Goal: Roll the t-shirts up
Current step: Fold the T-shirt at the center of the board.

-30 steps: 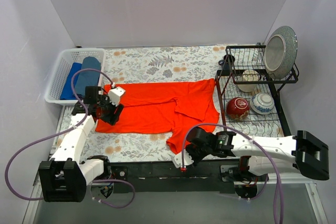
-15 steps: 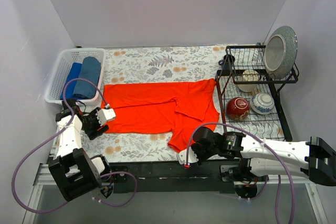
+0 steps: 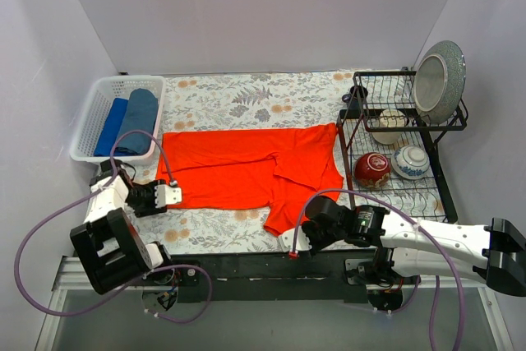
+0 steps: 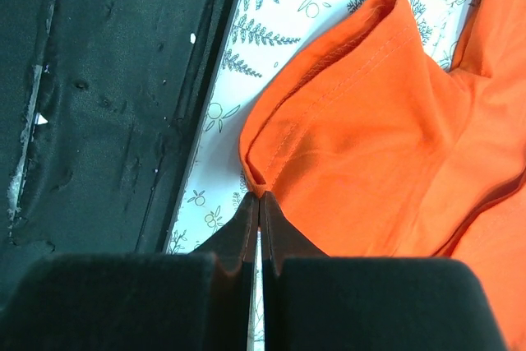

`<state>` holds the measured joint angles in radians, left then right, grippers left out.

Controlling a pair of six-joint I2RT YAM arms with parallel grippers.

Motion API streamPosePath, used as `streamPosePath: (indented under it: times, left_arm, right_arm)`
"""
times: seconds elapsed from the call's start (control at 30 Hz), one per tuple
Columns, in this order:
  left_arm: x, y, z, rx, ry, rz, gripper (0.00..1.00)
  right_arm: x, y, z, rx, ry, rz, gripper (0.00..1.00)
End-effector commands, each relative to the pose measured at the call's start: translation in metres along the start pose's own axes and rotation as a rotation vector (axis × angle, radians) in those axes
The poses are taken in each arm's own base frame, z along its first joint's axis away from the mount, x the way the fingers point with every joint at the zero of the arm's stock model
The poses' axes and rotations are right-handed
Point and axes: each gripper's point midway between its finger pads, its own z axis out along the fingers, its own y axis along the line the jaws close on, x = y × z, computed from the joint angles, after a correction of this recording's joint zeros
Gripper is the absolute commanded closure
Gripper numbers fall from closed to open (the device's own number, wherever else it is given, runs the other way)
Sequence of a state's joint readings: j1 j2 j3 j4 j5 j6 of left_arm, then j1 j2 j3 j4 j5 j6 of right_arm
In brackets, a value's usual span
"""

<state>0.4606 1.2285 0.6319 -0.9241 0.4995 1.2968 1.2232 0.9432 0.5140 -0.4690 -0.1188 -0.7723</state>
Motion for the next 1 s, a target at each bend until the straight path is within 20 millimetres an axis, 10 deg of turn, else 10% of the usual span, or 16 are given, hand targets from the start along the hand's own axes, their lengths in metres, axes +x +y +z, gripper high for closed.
streamPosePath:
  times: [0.0, 0.5, 0.97]
  left_arm:
    - [0.015, 0.011, -0.014, 0.015, 0.045, 0.097, 0.56]
    - [0.018, -0.005, 0.0, 0.043, 0.019, 0.109, 0.6]
    - [0.034, -0.032, 0.0, 0.127, 0.092, 0.014, 1.0]
  right_arm:
    - [-0.012, -0.008, -0.002, 0.029, -0.047, 0.019, 0.99]
    - [-0.008, -0.015, -0.001, 0.047, -0.03, 0.042, 0.99]
    - [-0.015, -0.033, -0.02, 0.063, 0.01, 0.166, 0.99]
